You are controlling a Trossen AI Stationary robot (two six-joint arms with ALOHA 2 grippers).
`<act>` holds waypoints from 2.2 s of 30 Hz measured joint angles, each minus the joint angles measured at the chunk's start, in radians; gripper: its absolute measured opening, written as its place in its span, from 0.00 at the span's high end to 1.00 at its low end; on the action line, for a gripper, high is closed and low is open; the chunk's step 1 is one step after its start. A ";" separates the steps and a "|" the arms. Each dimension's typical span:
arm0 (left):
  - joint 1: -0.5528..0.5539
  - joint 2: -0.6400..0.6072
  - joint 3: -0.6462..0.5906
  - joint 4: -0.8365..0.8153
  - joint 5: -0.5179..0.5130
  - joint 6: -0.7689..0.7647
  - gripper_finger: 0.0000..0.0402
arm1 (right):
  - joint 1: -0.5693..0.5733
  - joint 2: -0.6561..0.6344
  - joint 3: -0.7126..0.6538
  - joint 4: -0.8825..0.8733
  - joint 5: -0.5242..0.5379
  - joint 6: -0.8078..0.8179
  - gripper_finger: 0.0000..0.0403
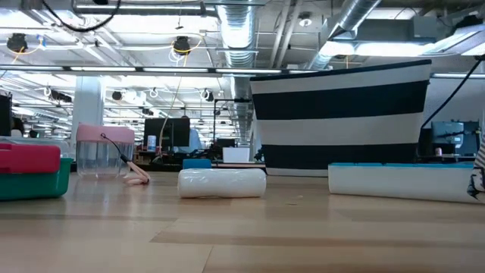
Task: Pick & place medical supplies in basket/bin
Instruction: Put the blue bandage into the blue bin
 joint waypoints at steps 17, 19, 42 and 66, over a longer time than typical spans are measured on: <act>0.063 0.754 0.428 -0.585 -0.016 -0.457 0.68 | 0.119 -0.126 -0.300 -0.002 0.003 0.149 0.59; 0.107 0.827 0.497 -0.717 0.014 -0.484 0.68 | 0.118 -0.125 -0.322 -0.001 0.002 0.158 0.59; 0.457 1.186 0.802 -1.137 0.357 -0.093 0.55 | 0.118 -0.125 -0.364 -0.001 0.000 0.193 0.59; 0.629 1.193 0.494 -0.760 0.513 -0.059 0.53 | 0.118 -0.125 -0.364 -0.001 0.000 0.228 0.59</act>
